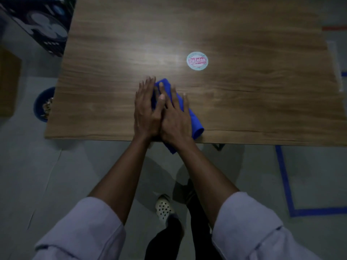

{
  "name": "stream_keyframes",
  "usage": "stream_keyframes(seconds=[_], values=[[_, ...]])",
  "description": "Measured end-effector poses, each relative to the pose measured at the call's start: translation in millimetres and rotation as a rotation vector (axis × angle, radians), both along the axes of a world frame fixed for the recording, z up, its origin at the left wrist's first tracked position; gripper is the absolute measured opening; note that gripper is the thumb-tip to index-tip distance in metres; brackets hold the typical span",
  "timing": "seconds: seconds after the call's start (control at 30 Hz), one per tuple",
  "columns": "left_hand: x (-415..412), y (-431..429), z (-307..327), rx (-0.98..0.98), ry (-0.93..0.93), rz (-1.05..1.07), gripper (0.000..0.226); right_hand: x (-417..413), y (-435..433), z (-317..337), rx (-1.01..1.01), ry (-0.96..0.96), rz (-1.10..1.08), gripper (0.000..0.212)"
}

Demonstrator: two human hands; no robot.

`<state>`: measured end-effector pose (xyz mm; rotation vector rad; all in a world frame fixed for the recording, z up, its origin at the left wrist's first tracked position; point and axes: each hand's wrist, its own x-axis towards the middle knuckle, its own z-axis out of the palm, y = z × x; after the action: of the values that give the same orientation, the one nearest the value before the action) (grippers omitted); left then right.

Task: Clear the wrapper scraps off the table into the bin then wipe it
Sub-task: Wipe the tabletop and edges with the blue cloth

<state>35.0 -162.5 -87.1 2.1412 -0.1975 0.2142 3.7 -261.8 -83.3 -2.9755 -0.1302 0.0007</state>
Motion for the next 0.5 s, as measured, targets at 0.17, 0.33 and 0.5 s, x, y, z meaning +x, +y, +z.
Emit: stream_keyframes(seconds=[0.17, 0.33, 0.5], values=[[-3.4, 6.2, 10.6, -0.128, 0.080, 0.021, 0.057, -39.3, -42.3, 7.2, 0.060, 0.010, 0.122, 0.053], [-3.3, 1.3, 9.3, -0.098, 0.067, 0.009, 0.049, -11.7, -91.5, 6.9, 0.047, 0.075, -0.149, 0.055], [-0.2, 0.3, 4.7, -0.086, 0.053, 0.032, 0.049, 73.5, -98.0, 2.7, 0.075, 0.058, -0.321, 0.054]])
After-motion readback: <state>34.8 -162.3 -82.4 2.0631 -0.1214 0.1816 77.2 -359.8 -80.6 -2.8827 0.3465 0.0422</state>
